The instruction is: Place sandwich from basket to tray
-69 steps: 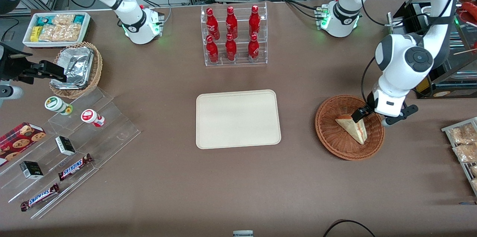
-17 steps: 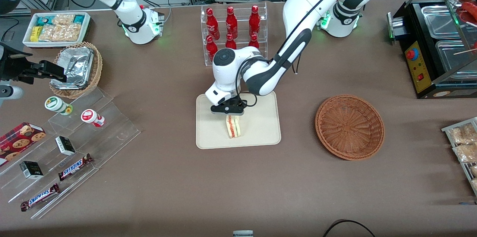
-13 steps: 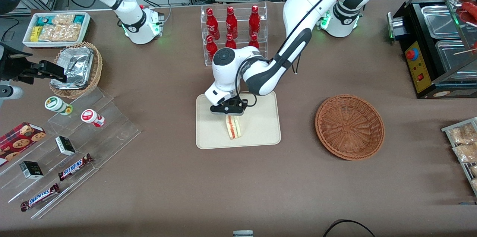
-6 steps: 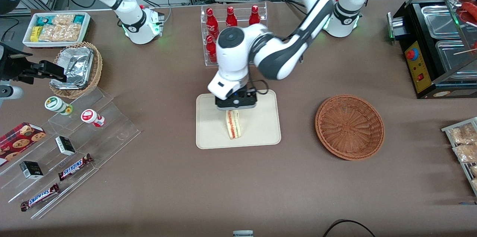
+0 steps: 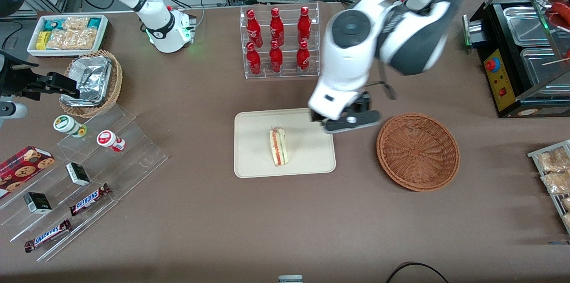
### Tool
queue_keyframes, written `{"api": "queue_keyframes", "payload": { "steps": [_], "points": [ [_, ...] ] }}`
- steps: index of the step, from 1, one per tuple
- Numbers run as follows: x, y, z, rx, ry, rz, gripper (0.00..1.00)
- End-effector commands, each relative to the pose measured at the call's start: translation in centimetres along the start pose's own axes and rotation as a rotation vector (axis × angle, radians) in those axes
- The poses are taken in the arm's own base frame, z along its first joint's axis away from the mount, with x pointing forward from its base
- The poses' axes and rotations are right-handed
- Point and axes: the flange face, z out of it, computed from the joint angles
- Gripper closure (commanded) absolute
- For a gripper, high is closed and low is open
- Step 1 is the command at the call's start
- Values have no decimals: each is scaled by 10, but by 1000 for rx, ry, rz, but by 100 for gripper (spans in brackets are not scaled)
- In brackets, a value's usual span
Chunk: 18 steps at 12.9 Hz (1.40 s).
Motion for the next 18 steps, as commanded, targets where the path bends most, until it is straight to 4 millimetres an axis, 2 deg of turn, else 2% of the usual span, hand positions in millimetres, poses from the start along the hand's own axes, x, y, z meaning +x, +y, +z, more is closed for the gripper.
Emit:
{"api": "queue_keyframes", "payload": {
  "steps": [1, 3, 6, 8, 11, 12, 13, 15, 17, 18],
  "points": [
    [-4, -74, -12, 12, -27, 53, 0],
    [8, -128, -26, -22, -42, 85, 0],
    [20, -191, -36, -8, -68, 117, 0],
    [24, -222, -42, -20, -76, 116, 0],
    [26, -245, -45, -15, -85, 118, 0],
    [27, -259, -49, -15, -80, 103, 0],
    [22, -254, -52, -20, -81, 114, 0],
    [16, -260, -57, -23, -74, 115, 0],
    [14, -280, -63, -29, -63, 151, 0],
    [15, -298, -63, -34, -64, 179, 0]
  ]
}}
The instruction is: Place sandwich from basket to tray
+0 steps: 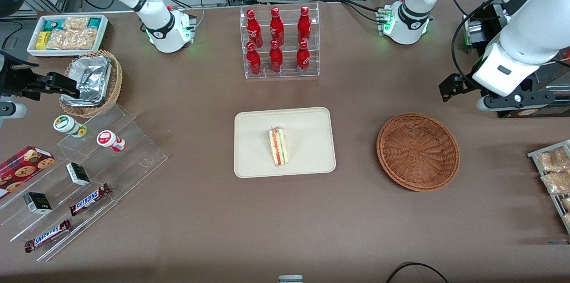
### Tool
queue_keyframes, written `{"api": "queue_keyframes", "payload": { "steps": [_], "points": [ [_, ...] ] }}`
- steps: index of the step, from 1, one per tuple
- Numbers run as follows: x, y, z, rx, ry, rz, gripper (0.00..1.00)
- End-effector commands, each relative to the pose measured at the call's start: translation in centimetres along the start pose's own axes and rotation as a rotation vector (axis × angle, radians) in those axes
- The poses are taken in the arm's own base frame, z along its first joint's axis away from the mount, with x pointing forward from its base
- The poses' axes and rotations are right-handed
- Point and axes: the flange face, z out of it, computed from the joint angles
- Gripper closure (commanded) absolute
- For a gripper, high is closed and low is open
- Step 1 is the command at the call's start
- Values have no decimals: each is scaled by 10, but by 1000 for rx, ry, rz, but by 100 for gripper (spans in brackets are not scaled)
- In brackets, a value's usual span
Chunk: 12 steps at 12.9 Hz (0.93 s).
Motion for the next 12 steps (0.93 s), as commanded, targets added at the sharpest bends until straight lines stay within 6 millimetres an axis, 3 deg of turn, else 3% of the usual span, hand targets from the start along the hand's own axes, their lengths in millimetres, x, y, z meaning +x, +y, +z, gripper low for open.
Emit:
{"api": "queue_keyframes", "payload": {
  "steps": [1, 7, 12],
  "points": [
    [-19, -32, -8, -21, 3, 56, 0],
    [-9, -33, -20, -72, 20, 45, 0],
    [4, -49, -20, -78, 22, 16, 0]
  ]
}}
